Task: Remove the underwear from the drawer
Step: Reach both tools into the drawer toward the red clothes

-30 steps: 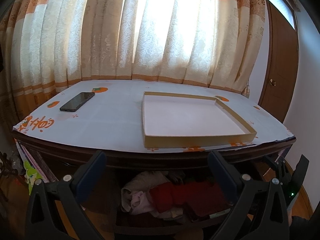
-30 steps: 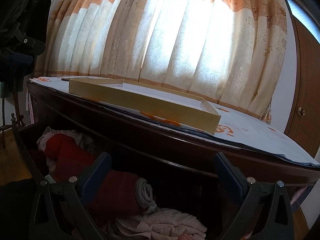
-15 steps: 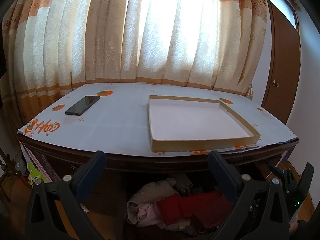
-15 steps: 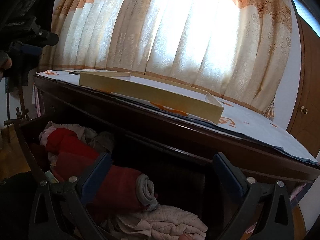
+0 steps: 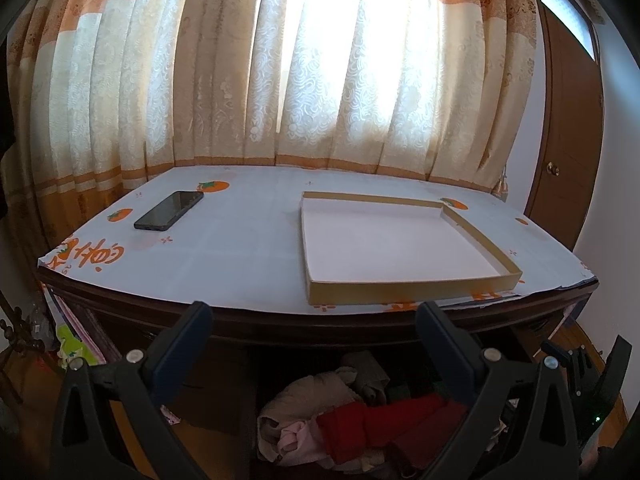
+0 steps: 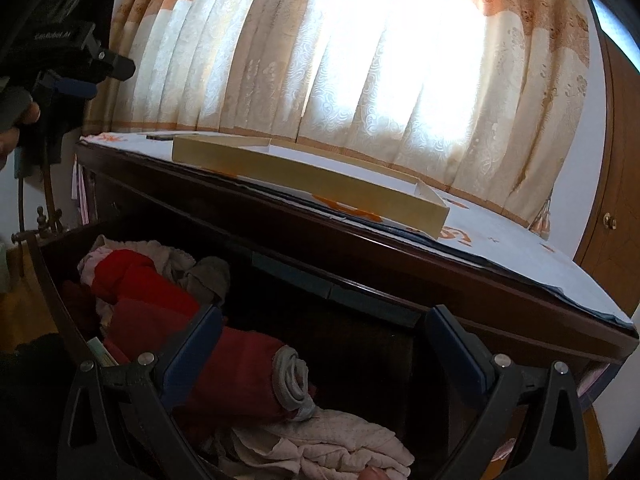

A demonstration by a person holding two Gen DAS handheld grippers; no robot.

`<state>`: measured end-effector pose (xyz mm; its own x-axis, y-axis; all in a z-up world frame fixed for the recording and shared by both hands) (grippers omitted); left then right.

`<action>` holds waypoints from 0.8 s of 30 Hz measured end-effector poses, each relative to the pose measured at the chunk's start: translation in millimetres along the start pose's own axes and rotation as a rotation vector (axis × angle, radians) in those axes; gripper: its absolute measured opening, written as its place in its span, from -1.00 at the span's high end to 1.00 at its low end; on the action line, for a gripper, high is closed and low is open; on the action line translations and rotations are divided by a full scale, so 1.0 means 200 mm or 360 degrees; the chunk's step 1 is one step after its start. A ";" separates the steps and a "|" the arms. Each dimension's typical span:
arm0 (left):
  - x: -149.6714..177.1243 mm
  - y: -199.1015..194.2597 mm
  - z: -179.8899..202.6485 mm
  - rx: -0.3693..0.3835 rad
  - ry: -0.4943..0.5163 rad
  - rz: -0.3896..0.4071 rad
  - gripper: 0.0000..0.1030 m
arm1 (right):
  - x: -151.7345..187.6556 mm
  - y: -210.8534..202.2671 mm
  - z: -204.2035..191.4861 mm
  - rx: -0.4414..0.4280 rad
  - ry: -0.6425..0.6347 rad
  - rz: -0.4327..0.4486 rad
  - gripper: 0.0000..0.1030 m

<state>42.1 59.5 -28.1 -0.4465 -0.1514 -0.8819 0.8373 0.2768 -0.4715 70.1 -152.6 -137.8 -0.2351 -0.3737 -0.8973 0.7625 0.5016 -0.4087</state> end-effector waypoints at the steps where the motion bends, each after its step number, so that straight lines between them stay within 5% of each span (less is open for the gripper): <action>1: 0.00 0.00 0.00 0.0001 0.0000 -0.0003 -1.00 | 0.00 0.01 0.00 -0.0013 0.0009 -0.0019 -0.99; 24: 0.02 0.04 0.08 0.0071 0.0098 -0.0067 -1.00 | 0.00 0.05 0.09 -0.0162 0.0194 -0.0204 -0.99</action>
<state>51.0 45.6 -35.6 -0.4990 -0.1027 -0.8605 0.8301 0.2286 -0.5087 89.4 -162.1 -138.9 -0.4020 -0.3455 -0.8479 0.6584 0.5345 -0.5299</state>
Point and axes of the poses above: each gripper's, at about its wrist camera, not at the fingertips, and y roughly the way its jaws point, z to its right, x to its underside, the point moved 4 cm from there along y, roughly the way its jaws point, and after that the axes turned 12 degrees about -x, right-handed, at the moved point
